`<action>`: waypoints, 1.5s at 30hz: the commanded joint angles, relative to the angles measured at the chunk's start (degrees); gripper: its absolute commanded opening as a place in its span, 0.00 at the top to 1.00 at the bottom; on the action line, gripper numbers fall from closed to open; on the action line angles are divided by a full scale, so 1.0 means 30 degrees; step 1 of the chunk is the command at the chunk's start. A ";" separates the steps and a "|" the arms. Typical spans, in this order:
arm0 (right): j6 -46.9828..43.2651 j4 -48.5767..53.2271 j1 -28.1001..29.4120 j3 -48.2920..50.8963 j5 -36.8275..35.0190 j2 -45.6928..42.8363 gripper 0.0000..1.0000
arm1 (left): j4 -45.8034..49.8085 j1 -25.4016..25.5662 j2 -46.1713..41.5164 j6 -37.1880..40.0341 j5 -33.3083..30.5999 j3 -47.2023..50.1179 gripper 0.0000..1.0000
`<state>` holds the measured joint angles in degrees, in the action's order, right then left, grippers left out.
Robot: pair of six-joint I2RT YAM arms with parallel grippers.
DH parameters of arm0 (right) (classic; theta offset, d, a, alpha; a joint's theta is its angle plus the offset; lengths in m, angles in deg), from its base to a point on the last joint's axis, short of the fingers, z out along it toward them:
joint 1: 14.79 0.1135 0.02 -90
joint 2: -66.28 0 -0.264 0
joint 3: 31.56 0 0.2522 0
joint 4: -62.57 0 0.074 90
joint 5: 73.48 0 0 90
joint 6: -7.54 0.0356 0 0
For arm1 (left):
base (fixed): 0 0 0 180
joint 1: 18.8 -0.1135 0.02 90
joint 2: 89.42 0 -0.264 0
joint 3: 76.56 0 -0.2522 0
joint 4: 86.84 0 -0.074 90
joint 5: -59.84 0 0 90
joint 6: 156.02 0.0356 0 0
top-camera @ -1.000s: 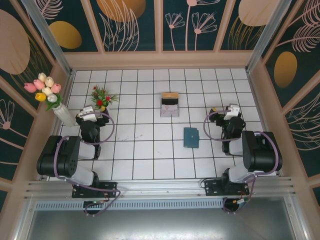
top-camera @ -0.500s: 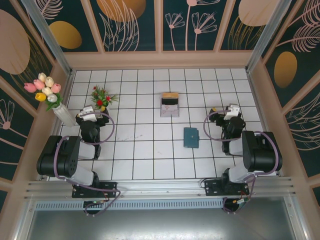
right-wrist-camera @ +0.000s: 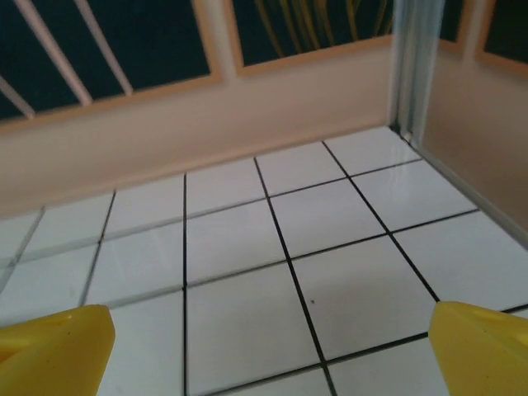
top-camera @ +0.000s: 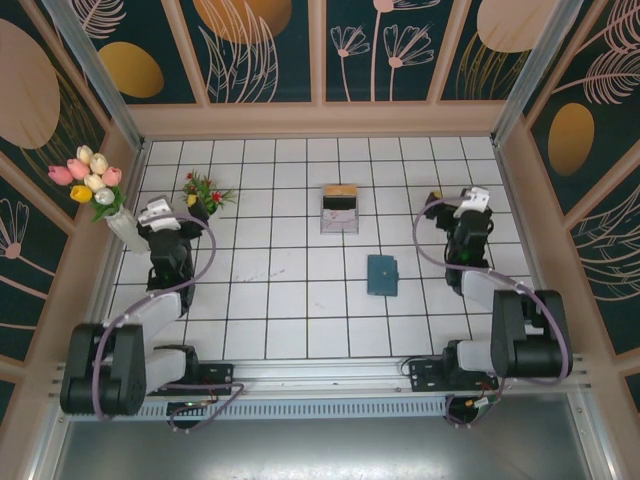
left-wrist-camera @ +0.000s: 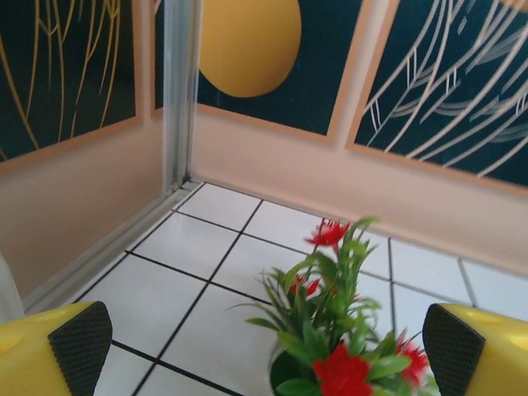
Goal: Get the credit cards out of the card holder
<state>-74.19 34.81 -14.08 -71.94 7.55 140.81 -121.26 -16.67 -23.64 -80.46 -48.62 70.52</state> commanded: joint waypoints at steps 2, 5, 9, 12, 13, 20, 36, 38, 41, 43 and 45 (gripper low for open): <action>0.5665 0.9078 -0.0845 -0.3327 -0.0093 -0.1536 0.01 | 0.8541 -0.0128 -0.2439 -0.4407 -0.0645 -0.2320 0.01; 0.6608 1.2983 -0.1775 -0.5444 0.2024 -0.1425 0.01 | 1.1815 -0.0124 -0.3705 -0.5287 -0.0841 -0.3645 0.01; 0.6850 1.7608 -0.2478 -0.8019 0.4788 -0.0546 0.01 | 1.2701 -0.0124 -0.5302 -0.5186 0.0090 -0.3605 0.01; 0.6811 2.0296 -0.2194 -0.8752 0.6651 -0.0403 0.01 | 1.3191 -0.0124 -0.5781 -0.4528 0.1309 -0.3712 0.01; 0.6726 2.0925 -0.1955 -0.8850 0.7037 -0.0448 0.01 | 1.3297 -0.0132 -0.5799 -0.4412 0.1520 -0.3748 0.01; 0.7557 2.3014 0.3650 -0.8524 0.5312 0.0102 0.03 | 1.3454 -0.0126 -0.4630 -0.3806 0.3135 -0.4071 0.01; 0.9548 2.6659 0.8989 -0.9177 0.3615 0.3662 0.09 | 1.3219 -0.0124 -0.3620 -0.3699 0.3941 -0.3917 0.01; 0.9076 2.7670 0.9403 -0.9344 0.3431 0.3492 0.10 | 1.3065 -0.0124 -0.3917 -0.3713 0.3694 -0.3717 0.01; 0.8893 2.8576 0.9792 -0.9390 0.3243 0.3525 0.18 | 1.2964 -0.0124 -0.4057 -0.3728 0.3718 -0.3576 0.01; 0.8884 2.8412 0.9870 -0.9295 0.3535 0.3628 0.29 | 1.2989 -0.0124 -0.4033 -0.3715 0.3706 -0.3552 0.01; 0.8902 2.7867 0.9900 -0.9108 0.3899 0.3771 0.33 | 1.2985 -0.0124 -0.4002 -0.3750 0.3652 -0.3491 0.01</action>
<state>-47.24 116.12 15.32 -98.71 19.20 152.63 -81.81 -16.67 -35.05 -92.42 -36.79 59.88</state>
